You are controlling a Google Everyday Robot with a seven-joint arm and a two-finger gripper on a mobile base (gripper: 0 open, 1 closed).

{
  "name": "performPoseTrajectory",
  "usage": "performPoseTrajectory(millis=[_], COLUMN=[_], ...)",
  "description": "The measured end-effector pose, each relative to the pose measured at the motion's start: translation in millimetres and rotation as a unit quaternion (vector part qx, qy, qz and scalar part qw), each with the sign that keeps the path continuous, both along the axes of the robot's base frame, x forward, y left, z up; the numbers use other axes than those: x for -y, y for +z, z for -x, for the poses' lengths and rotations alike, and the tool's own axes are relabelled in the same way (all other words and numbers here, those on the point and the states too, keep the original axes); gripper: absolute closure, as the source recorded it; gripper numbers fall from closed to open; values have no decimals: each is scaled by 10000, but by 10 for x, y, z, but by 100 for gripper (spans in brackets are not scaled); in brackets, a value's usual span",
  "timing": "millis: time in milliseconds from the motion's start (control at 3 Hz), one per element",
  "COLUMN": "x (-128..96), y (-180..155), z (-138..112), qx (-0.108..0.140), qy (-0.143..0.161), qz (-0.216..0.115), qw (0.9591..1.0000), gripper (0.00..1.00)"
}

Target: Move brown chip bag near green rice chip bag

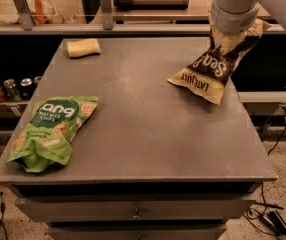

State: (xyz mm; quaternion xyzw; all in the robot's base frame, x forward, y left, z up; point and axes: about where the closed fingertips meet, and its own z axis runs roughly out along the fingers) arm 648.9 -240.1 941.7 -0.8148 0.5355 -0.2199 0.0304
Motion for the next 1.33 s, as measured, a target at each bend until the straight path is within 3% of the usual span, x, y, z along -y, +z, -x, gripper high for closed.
performPoseTrajectory(millis=[1000, 1333], x=[-347, -377], y=[837, 867], z=[190, 132], qx=[138, 248], qy=[324, 359], qz=[-730, -768], qw=[9967, 9961], gripper=[100, 100])
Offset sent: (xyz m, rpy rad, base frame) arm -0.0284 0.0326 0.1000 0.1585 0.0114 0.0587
